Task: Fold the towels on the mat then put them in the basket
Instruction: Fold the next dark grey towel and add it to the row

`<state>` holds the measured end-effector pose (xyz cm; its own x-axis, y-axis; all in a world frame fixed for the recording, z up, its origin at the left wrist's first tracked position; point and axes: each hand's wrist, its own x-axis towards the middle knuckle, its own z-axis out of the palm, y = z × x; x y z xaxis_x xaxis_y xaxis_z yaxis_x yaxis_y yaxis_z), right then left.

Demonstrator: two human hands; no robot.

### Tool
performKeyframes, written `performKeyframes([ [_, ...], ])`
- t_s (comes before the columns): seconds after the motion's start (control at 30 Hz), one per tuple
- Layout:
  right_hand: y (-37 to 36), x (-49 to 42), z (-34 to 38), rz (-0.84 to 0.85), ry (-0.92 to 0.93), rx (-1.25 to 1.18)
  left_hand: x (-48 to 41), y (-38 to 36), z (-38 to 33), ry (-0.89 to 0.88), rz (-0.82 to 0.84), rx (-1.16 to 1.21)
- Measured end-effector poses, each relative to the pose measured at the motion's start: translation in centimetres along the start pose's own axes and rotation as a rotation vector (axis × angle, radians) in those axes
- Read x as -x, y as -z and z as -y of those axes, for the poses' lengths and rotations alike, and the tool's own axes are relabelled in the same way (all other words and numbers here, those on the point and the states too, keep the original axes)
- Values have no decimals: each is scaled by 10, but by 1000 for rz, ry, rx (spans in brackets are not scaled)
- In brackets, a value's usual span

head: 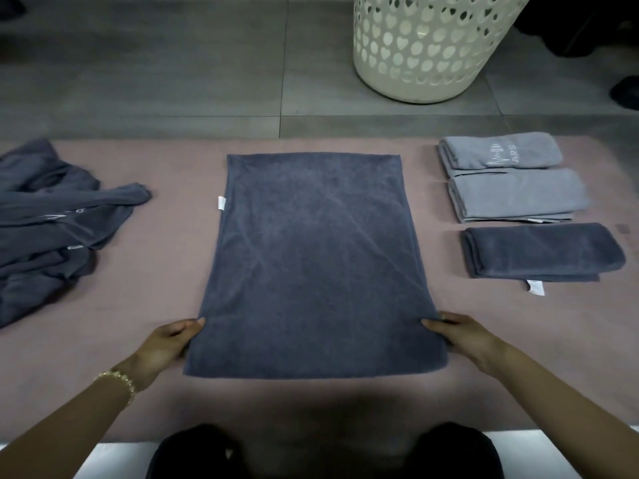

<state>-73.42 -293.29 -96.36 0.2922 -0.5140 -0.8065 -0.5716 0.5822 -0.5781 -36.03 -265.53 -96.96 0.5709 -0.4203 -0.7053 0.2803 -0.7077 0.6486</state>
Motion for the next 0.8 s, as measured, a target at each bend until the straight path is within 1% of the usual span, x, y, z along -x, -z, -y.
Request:
performKeyframes([
  [0.1,9,2,5,152,-41,-88,-4,8,-8,121,119,42],
  [0.2,13,-2,26,157,-26,-198,-13,11,-22,222,172,200],
  [0.3,14,-10,62,168,8,-330,-25,12,-56,203,208,428],
  [0.33,14,-18,74,148,20,-397,-34,11,-70,181,199,525],
  [0.4,15,-41,97,7,56,-513,-54,6,-101,141,138,714],
  [0.43,15,-49,107,-72,101,-553,-64,1,-116,86,92,798],
  [0.47,14,-59,116,-138,146,-550,-75,-5,-126,12,35,804],
  [0.5,14,-69,120,-215,178,-486,-85,-12,-133,-67,-23,734],
  [0.53,13,-78,122,-303,208,-352,-98,-18,-132,-142,-102,580],
  [0.57,12,-87,120,-375,231,-182,-106,-22,-129,-217,-193,389],
  [0.6,10,-96,117,-414,262,-23,-116,-24,-122,-265,-282,186],
  [0.63,7,-102,115,-421,272,108,-125,-25,-115,-277,-343,-12],
  [0.7,-2,-108,116,-401,254,330,-141,-25,-102,-215,-350,-377],
  [0.73,-6,-109,119,-402,238,406,-143,-27,-102,-186,-346,-475],
  [0.77,-9,-111,122,-408,221,436,-143,-31,-105,-176,-340,-505],
  [0.8,-12,-113,124,-414,198,440,-141,-35,-109,-177,-335,-485],
])
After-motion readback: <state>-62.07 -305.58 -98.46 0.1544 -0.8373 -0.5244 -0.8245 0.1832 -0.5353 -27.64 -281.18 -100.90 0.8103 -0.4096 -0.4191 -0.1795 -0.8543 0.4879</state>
